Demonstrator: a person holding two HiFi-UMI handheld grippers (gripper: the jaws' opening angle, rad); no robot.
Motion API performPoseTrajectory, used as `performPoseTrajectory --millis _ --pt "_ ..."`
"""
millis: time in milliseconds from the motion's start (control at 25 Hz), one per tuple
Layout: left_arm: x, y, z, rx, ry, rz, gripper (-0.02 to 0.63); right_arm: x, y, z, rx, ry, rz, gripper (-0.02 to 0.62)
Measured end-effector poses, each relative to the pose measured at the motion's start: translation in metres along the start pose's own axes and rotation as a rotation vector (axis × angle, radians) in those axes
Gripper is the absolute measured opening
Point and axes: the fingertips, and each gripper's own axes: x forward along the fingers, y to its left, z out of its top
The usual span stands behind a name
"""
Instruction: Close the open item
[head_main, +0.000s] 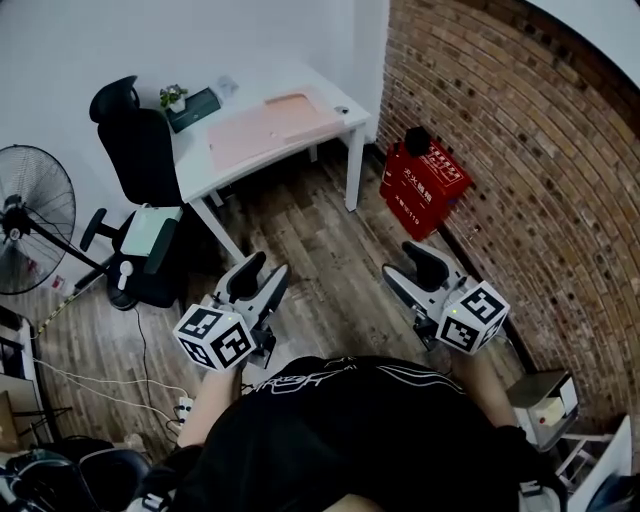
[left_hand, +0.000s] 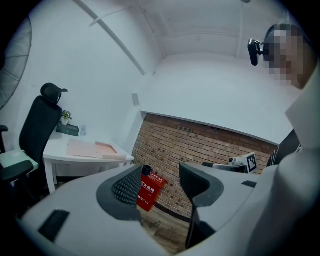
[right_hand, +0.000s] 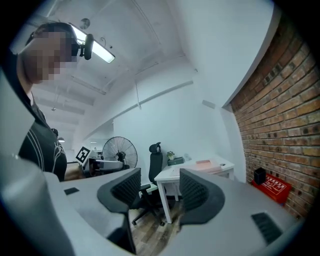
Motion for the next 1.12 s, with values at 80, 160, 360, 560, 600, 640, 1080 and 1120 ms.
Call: performPoseTrajectory --millis 80,160,360,560,600,640,1080,1120 --pt "0.01 0.002 -0.002 0.013 0.006 0.002 0.252 0.001 -0.014 -0.004 0.015 0.005 -0.018 0.241" --pt "0.02 0.007 -0.003 0.027 0.014 0.0 0.262 0.007 -0.026 -0.008 0.029 0.015 -0.031 0.259" --pt "0.051 0.038 0.001 0.012 0.022 -0.007 0.262 0.038 -0.06 -0.016 0.057 0.03 -0.052 0.282" --pt "0.1 0.095 0.011 0.002 0.061 0.029 0.273 0.083 -0.107 -0.018 0.071 0.049 -0.073 0.287" --pt "0.112 0.108 0.018 -0.003 0.061 0.034 0.275 0.094 -0.118 -0.017 0.069 0.055 -0.078 0.287" --pt "0.124 0.121 0.024 -0.007 0.061 0.037 0.276 0.105 -0.129 -0.015 0.067 0.06 -0.087 0.287" --pt "0.254 0.27 0.092 -0.023 0.081 0.044 0.281 0.273 -0.254 0.019 0.075 0.134 -0.127 0.287" --pt "0.262 0.284 0.095 -0.025 0.083 0.048 0.281 0.287 -0.262 0.02 0.07 0.14 -0.129 0.287"
